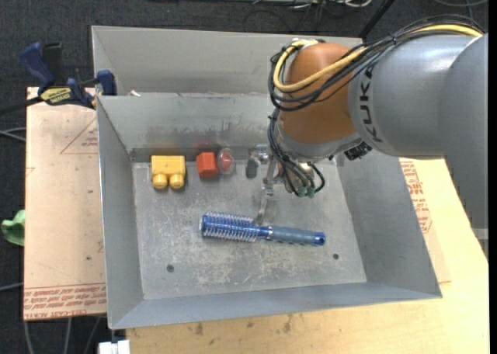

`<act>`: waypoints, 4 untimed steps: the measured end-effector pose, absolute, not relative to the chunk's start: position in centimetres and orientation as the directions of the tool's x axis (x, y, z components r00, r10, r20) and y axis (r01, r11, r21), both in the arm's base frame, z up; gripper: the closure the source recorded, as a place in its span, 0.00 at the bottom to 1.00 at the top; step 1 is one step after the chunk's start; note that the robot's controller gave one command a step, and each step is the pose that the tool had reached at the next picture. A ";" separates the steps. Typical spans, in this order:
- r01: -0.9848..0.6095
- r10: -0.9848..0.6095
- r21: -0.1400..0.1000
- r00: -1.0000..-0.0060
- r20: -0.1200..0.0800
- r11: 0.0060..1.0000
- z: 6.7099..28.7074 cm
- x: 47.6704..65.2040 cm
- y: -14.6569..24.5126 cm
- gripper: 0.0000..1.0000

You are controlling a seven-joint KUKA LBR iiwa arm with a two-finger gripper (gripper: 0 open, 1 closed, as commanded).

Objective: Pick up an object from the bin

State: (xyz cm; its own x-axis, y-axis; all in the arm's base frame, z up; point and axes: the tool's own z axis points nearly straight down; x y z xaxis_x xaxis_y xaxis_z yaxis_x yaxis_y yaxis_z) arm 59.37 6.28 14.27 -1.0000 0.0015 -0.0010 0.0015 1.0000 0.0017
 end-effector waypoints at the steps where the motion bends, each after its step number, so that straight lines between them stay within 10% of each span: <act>1: 0.009 0.009 0.001 -1.000 0.010 1.000 6.6 54.0 6.2 0.00; 2: 0.011 0.011 0.002 -1.000 0.001 1.000 7.0 54.3 6.2 1.00; 4: -0.037 -0.037 0.001 -0.999 -0.011 0.999 27.6 50.6 6.9 1.00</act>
Offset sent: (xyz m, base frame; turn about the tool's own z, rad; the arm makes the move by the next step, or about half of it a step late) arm -0.0503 -0.0007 -0.0720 0.0085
